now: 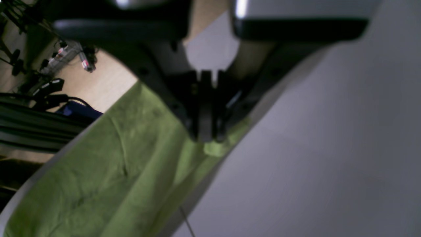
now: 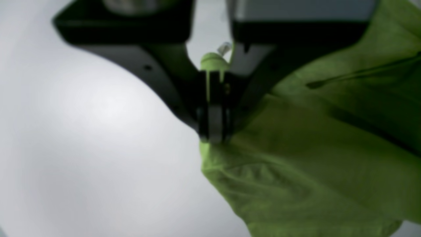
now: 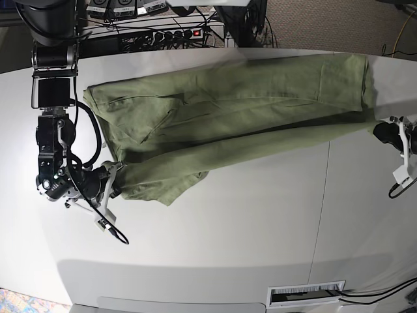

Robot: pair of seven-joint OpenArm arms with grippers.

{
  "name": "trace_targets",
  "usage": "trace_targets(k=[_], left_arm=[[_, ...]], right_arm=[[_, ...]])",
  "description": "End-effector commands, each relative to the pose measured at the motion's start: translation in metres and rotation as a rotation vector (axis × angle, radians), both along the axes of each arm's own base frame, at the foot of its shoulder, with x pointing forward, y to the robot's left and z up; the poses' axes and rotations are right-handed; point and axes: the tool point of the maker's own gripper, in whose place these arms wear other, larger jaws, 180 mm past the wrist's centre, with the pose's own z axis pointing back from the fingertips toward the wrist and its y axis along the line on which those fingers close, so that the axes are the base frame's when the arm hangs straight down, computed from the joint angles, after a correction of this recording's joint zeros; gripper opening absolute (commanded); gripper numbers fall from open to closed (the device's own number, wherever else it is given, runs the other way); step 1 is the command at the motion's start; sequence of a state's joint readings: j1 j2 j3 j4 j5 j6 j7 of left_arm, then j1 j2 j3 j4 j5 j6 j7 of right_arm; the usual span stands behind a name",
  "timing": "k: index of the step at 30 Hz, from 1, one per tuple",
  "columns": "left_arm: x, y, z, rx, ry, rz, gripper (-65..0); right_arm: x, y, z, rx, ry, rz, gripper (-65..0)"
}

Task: Fold the T-shirt properly
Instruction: 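Lift the grasped edge with both grippers off the table, then fold the lifted edge over onto the first fold with both grippers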

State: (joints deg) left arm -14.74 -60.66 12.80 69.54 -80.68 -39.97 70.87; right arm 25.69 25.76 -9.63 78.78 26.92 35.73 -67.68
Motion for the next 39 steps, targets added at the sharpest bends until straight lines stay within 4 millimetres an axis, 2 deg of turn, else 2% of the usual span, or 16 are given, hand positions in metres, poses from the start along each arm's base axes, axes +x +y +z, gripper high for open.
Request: trace_targets(k=[1,4,7,16,24,29,34,39], left_arm=[[0.004,0.009,0.014,0.012,-0.019,0.006,-65.0],[-0.007,0.006,0.007,-0.009,0.016,0.005,-65.0],[-0.020,0.004,-0.002,-0.024,0.056,0.009,-65.0],[-0.060,0.003,-0.028,-0.028,0.170,0.011,-65.0],[-0.061,0.003,-0.029,-0.029,0.173,0.011,-65.0],[-0.061,0.002,-0.029,-0.029,0.173,0.011,-65.0],[-0.062,0.002,-0.029,-0.028,0.179,0.008,-65.0],[-0.079,0.009,-0.032,0.018,0.257,-0.034,-65.0]], right_arm=[[0.015,-0.004,0.025,0.004,-0.084,0.006,-65.0],[0.034,-0.002,0.046,0.026,-0.237,0.023,-65.0],[0.039,-0.003,0.048,0.006,-0.271,0.027,-65.0],[0.010,-0.005,0.016,-0.007,-0.108,0.040,-65.0],[-0.002,-0.012,0.002,-0.045,-0.036,0.030,-65.0],[-0.009,-0.004,-0.001,0.002,0.003,0.037,-65.0],[-0.012,-0.005,-0.003,-0.001,0.022,0.036,-65.0],[-0.028,-0.003,-0.011,0.008,0.123,0.041,-65.0]])
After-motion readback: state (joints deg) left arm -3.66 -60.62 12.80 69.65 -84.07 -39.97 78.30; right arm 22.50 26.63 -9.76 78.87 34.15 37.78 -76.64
